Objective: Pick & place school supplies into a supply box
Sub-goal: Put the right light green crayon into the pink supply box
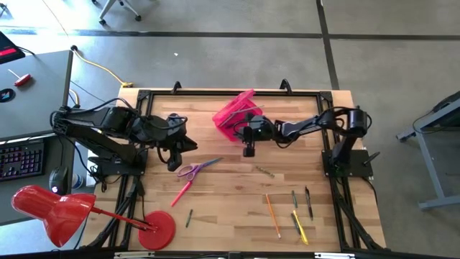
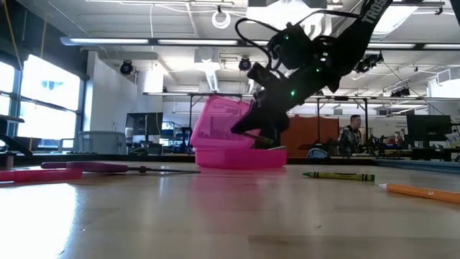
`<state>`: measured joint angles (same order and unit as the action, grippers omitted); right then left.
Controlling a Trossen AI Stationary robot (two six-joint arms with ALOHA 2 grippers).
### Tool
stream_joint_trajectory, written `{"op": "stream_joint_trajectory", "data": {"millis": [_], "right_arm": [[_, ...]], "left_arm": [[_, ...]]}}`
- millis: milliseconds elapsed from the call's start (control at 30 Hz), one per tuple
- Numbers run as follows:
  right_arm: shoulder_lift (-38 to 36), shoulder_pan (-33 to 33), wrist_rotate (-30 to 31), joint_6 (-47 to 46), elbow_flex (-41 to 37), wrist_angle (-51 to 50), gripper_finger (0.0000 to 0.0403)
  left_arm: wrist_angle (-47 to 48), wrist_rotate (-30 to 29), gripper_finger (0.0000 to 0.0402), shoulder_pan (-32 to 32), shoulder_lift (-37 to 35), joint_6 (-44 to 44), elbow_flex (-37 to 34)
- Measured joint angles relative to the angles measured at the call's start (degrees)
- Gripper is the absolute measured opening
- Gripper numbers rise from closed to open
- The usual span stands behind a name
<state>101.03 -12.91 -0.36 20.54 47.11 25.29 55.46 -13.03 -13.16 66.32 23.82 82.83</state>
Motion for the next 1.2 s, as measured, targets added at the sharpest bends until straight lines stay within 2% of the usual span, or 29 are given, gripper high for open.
{"op": "stream_joint_trajectory", "data": {"millis": [200, 333, 500, 600, 767, 967, 1200], "right_arm": [[-0.42, -0.94, 3.69, 10.76, 3.55, 0.02, 0.0004], [1.14, -3.02, -1.87, 17.38, 9.24, -6.11, 0.0004], [5.61, -6.0, -9.21, 18.08, 15.54, -13.91, 0.0004], [8.97, -7.15, -10.34, 18.44, 17.29, -13.78, 0.0008], [11.44, -7.38, -7.81, 18.96, 18.88, -13.88, 0.0011], [11.5, -7.02, -1.39, 25.04, 18.97, -9.08, 0.0011], [11.48, -6.95, -1.27, 35.12, 18.97, -5.44, 0.0012]], "left_arm": [[0.0, -0.01, 0.0081, 0.0, 0.0, -0.02, 0.0], [-0.02, -0.01, 0.0081, 0.01, 0.0, -0.03, 0.0], [0.01, -0.03, 0.0081, -0.01, 0.0, -0.01, 0.0], [0.01, 0.27, 0.0081, 0.0, 0.0, -0.01, 0.0], [0.12, 0.47, 0.0081, 0.01, 0.0, -0.01, 0.0], [0.51, 0.51, 0.0081, 0.01, 0.0, -1.07, 0.0], [0.51, 0.52, 0.0081, -0.01, 0.0, -1.11, 0.0]]}}
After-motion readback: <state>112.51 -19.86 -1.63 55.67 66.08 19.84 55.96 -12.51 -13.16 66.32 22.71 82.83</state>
